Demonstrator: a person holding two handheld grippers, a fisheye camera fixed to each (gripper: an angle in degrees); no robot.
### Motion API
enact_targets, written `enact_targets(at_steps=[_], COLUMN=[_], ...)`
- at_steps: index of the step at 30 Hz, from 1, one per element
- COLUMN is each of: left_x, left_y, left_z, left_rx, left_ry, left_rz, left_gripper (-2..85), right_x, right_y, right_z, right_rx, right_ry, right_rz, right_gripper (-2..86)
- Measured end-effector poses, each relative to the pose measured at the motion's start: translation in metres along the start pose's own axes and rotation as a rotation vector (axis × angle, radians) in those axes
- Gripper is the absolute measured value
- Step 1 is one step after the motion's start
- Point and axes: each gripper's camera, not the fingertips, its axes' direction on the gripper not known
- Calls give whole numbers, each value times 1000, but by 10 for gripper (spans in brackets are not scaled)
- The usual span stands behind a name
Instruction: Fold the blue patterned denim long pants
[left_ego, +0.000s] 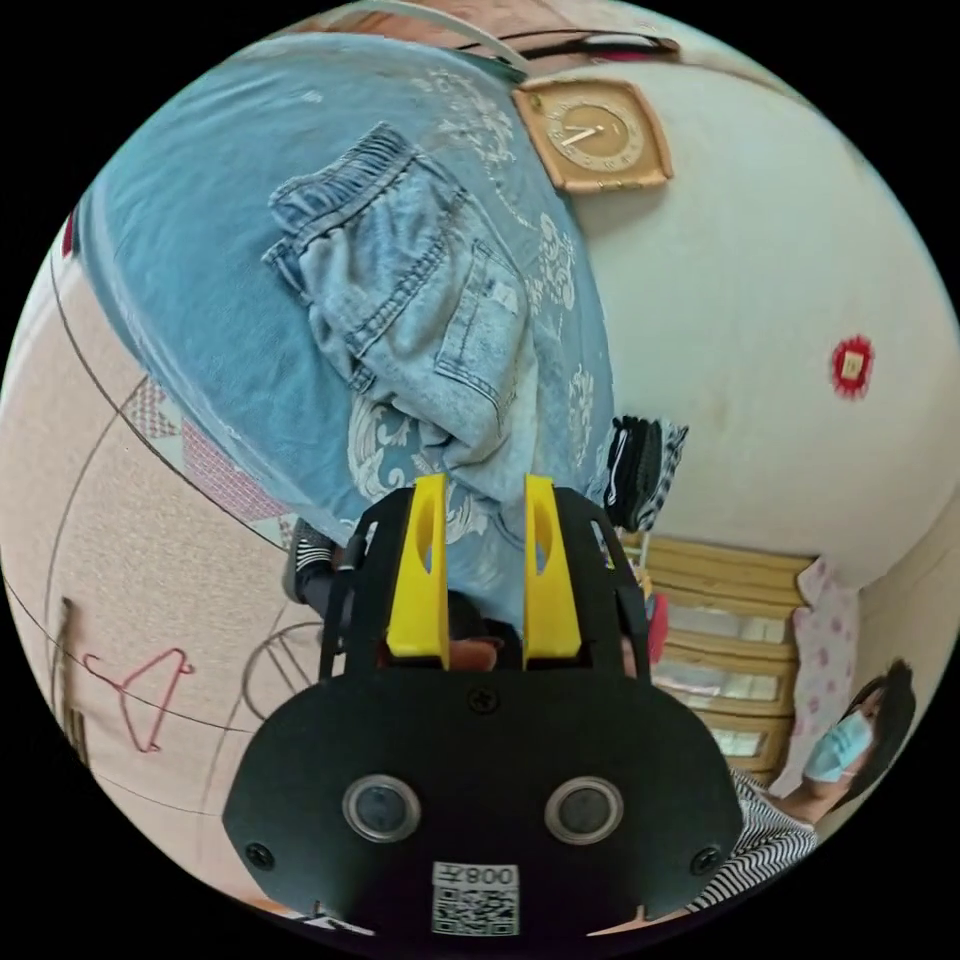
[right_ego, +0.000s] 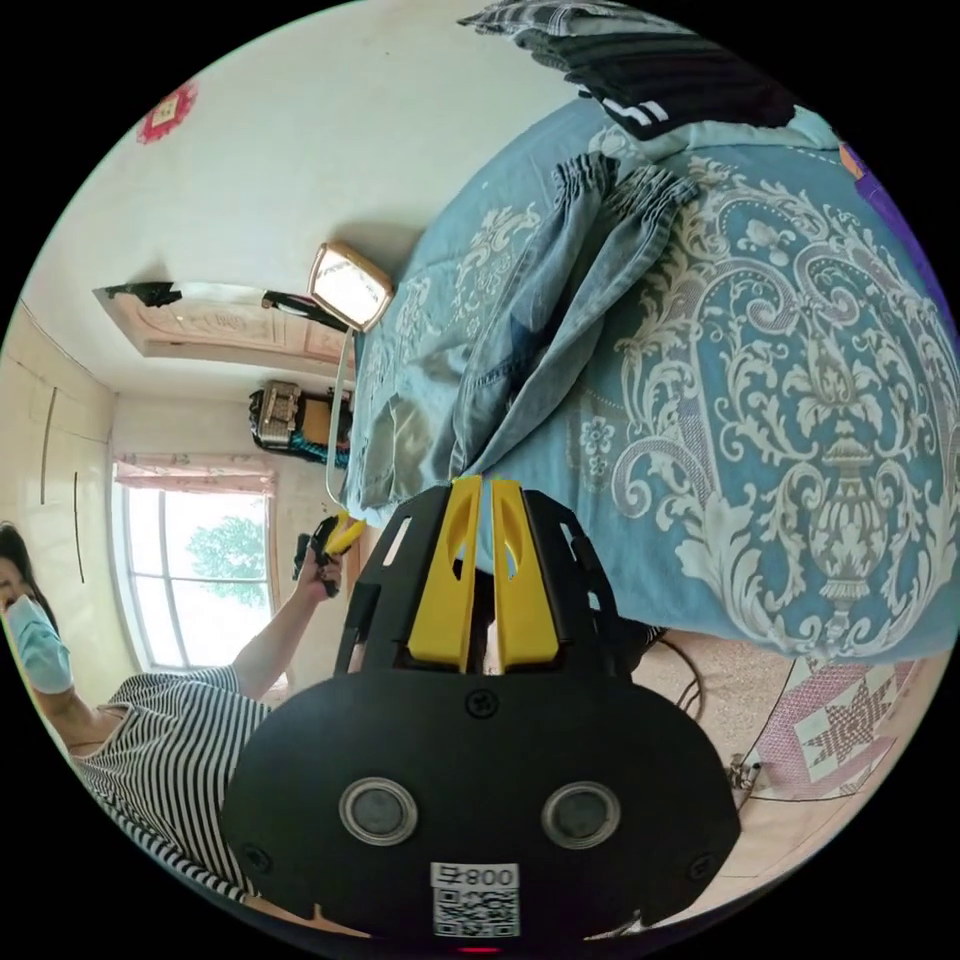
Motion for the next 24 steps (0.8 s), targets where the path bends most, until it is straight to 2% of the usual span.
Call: enact_targets(at_steps=[3,6,13,24], left_x=[-34,-59,-96,-137], left_y=[18,33,63,119], left_z=[31,63,137,228], left_rx=[57,76,56,86], left_ry=[87,101,80,178], left_rz=[-72,-116,-157,-182], left_gripper=[122,123,122,92], right_x=[1,21,105,113], right_y=[-6,-18,-30,-52], right_z=[-17,-27,-69,-69], right_rx=[50,82,282,236], right_ry=[40,68,-43,-54], right_rz=[28,100,372,386], right_gripper=[43,54,72,67])
